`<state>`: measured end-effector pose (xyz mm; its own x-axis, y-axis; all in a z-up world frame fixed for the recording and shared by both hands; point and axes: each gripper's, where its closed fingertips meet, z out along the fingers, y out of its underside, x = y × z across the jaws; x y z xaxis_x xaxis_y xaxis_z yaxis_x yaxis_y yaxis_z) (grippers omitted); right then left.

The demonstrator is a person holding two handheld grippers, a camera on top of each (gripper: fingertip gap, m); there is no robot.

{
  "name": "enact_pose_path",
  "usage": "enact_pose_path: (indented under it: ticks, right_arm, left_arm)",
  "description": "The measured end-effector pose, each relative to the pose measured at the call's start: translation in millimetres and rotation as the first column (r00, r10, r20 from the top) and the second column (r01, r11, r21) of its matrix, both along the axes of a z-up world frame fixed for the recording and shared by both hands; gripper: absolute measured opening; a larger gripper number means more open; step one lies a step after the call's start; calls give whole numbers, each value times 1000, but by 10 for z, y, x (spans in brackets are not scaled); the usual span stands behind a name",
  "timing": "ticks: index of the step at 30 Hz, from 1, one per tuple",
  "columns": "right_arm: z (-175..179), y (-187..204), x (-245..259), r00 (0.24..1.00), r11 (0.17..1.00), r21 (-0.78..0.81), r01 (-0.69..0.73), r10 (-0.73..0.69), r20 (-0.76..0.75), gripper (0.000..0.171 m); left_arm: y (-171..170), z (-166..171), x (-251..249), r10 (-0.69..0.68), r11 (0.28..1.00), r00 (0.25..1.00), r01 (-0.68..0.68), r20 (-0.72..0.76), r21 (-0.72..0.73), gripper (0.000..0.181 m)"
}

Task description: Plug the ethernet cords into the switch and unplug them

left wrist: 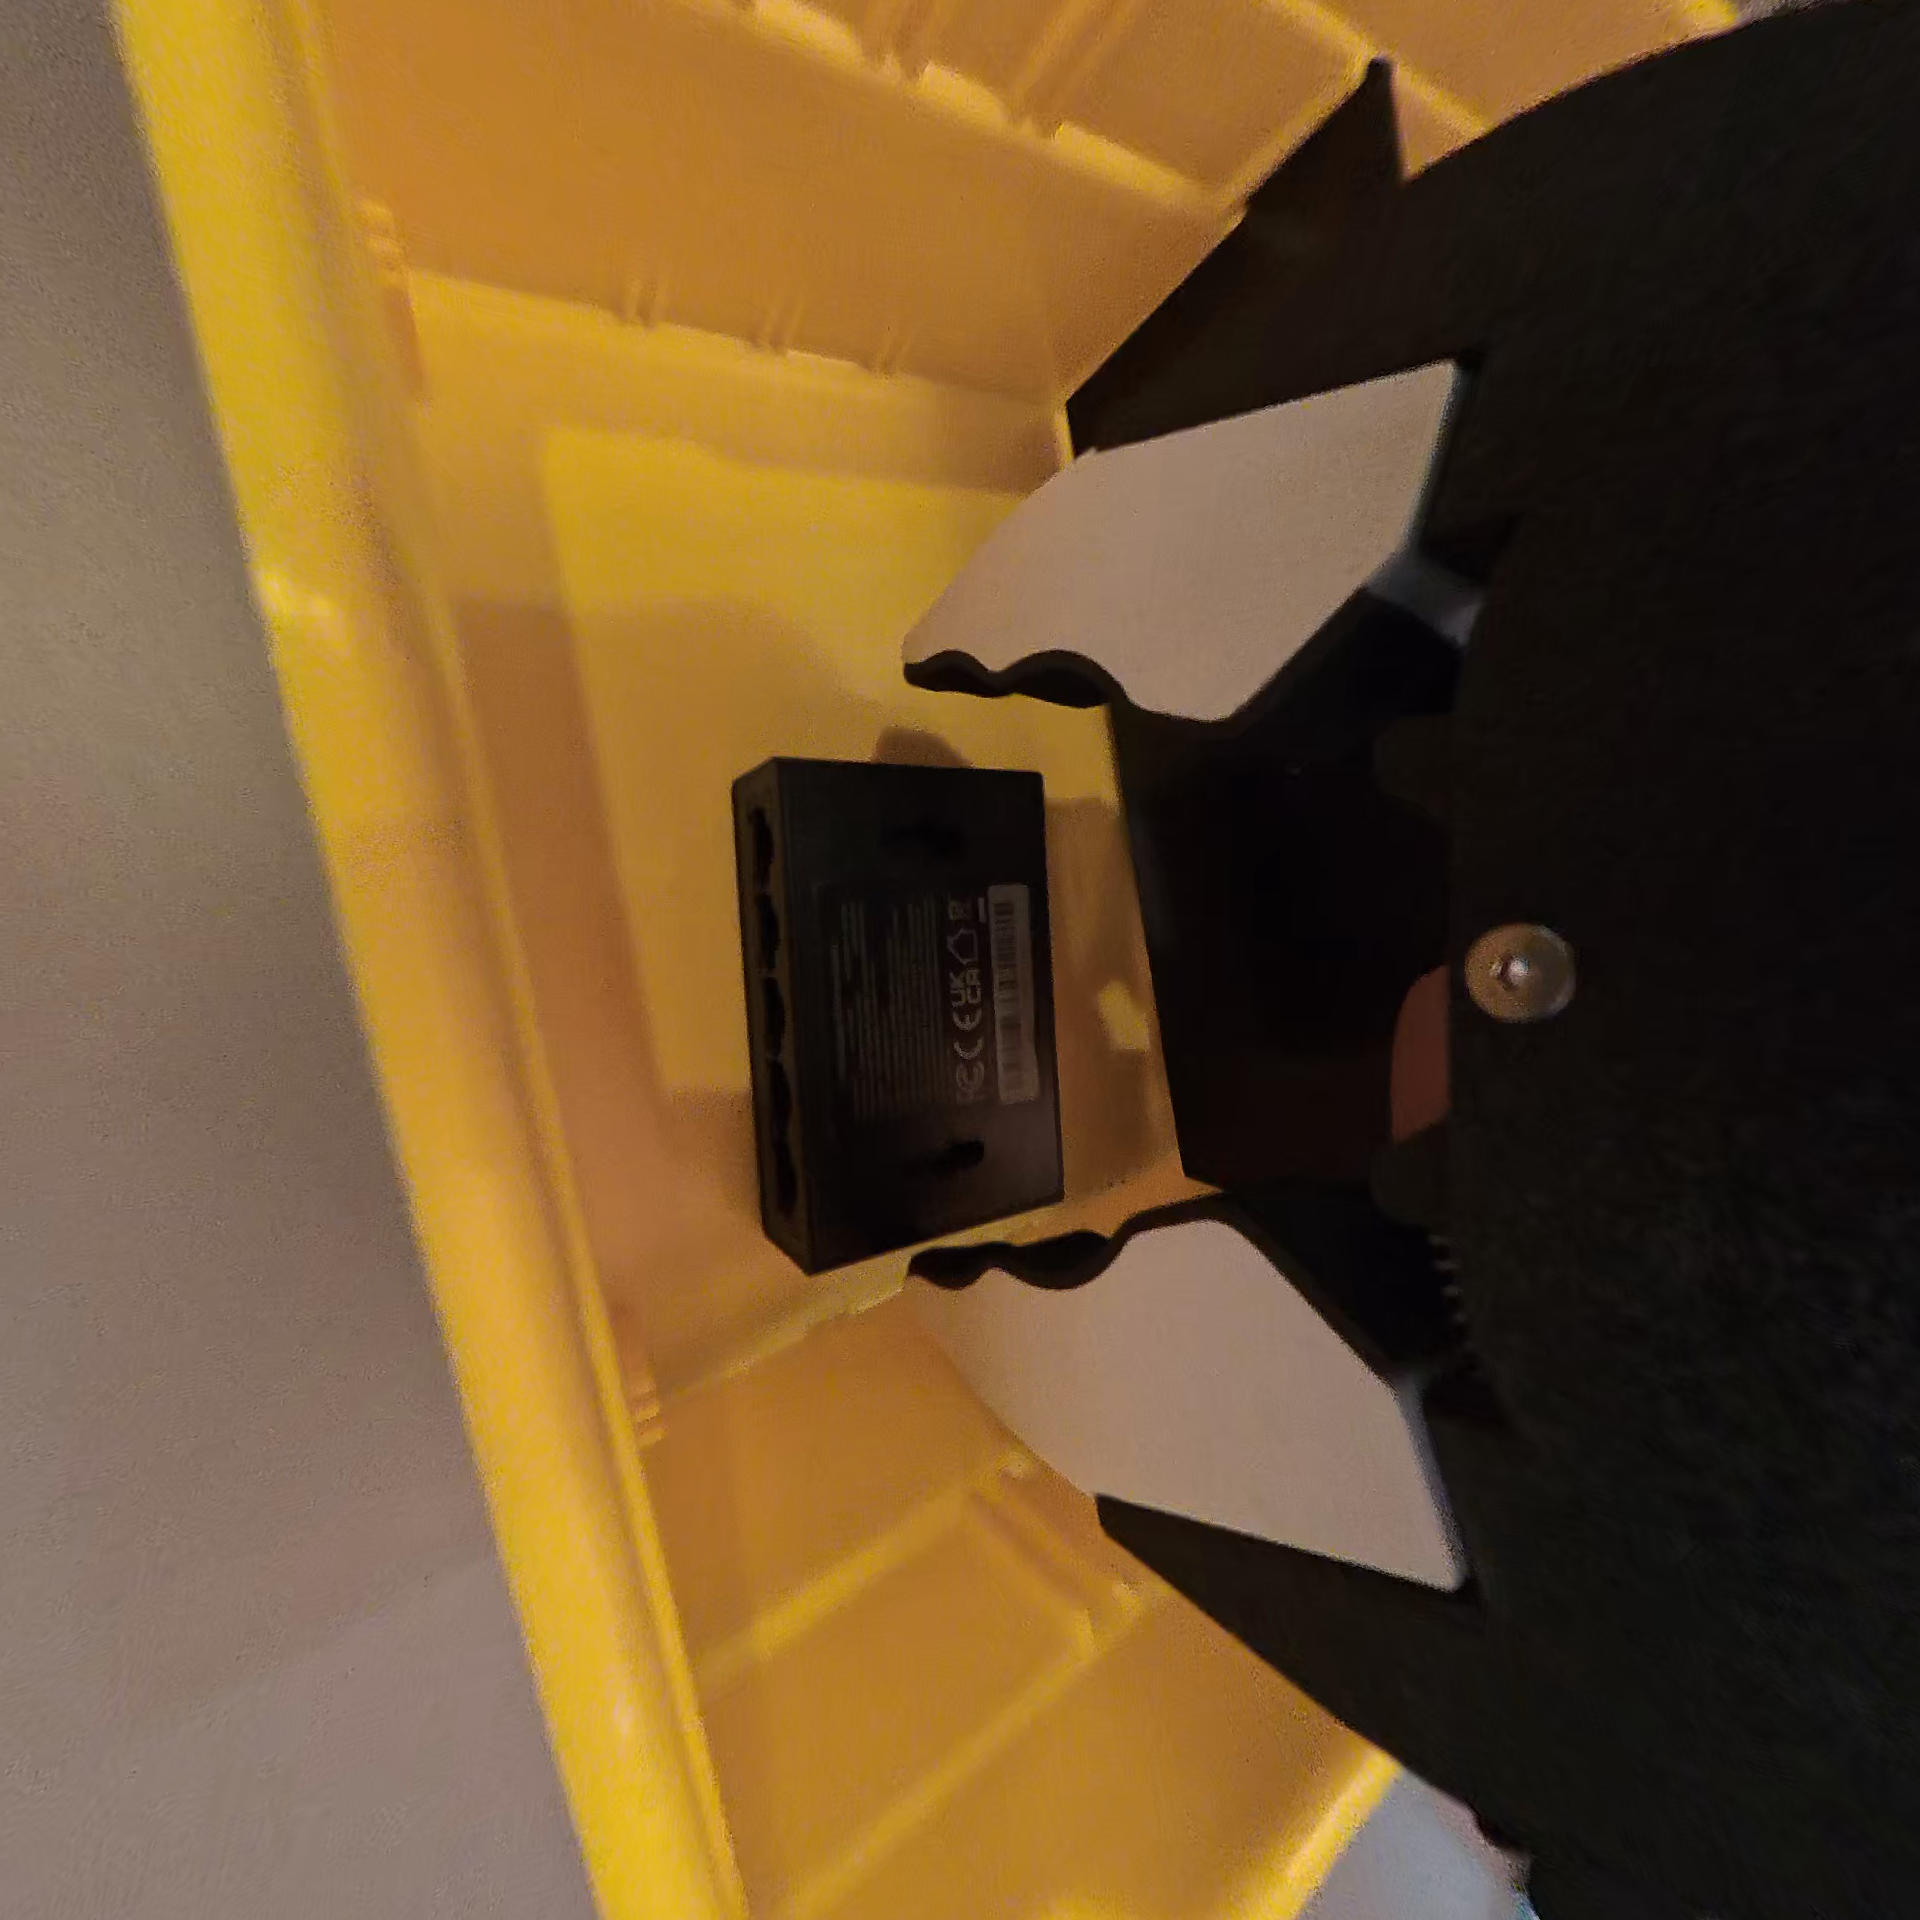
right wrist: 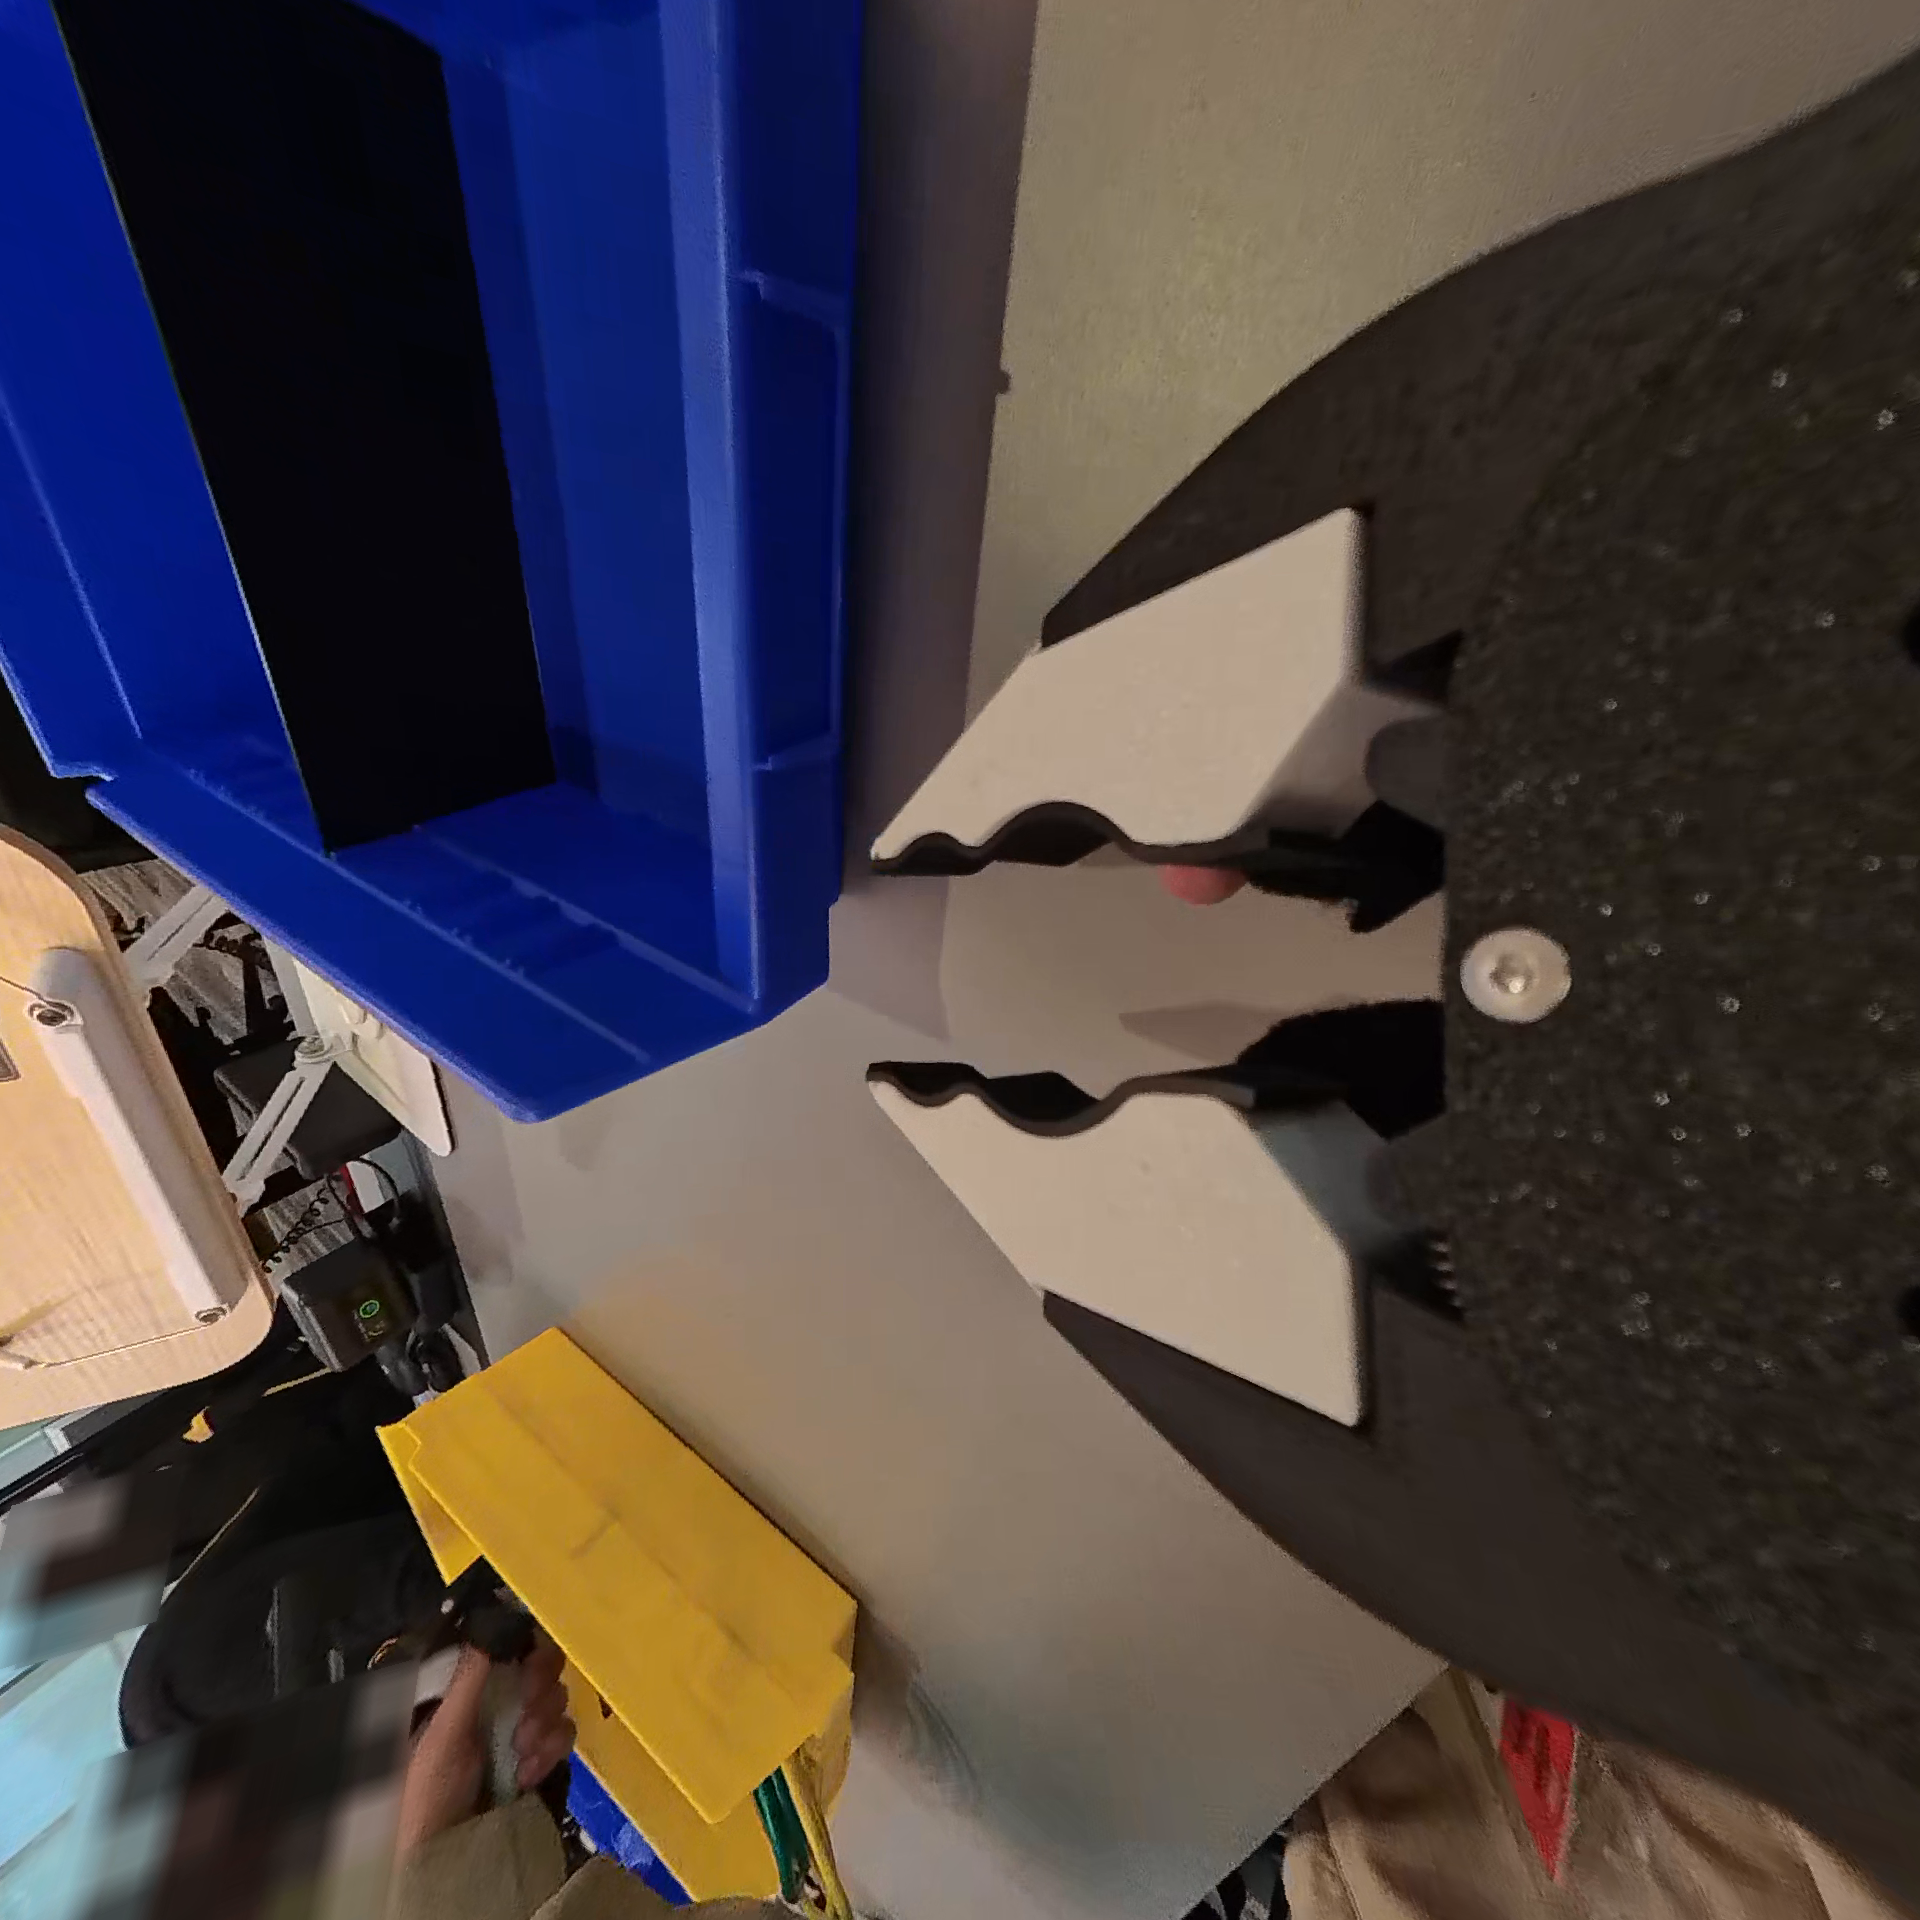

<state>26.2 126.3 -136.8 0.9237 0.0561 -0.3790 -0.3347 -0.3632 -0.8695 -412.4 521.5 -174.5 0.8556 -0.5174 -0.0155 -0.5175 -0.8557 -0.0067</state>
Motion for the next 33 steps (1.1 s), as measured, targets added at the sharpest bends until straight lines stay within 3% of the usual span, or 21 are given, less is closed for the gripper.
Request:
enact_pose_path:
  ticks: [4,9,15,19,22,27,30,33]
  right_arm:
    - [1,0,-10,1000,1000,1,-4,4,-11,36]
    - [7,-10,-58,1000,1000,2,-21,21,-16,36]
    - [26,-22,-97,999,1000,9,-30,30,-18,36]
    - [34,-37,-94,1000,1000,14,-23,23,-14,36]
    - [49,-36,-119,1000,999,22,-27,27,-2,36]
    - [74,-16,-211,998,998,36,-52,51,36,36]
    - [138,10,-301,996,995,66,-80,77,52,36]
    - [266,51,-625,978,970,125,-207,200,66,36]
  left_arm:
    - [17,-125,-79,37,999,997,-35,-61,36,107]
    - [13,-176,-61,82,996,996,-82,-15,20,97]
    - [-14,-106,-18,-65,996,998,66,-11,59,97]
    - [-114,258,215,-221,967,970,204,104,152,96]
    - [-343,687,495,-443,884,879,397,175,246,96]
    - [-1166,1280,1050,-737,676,597,654,317,340,96]
    - [-1649,1333,1311,-832,548,454,761,319,346,96]
    - [-2181,1289,1552,-894,404,295,855,337,325,96]
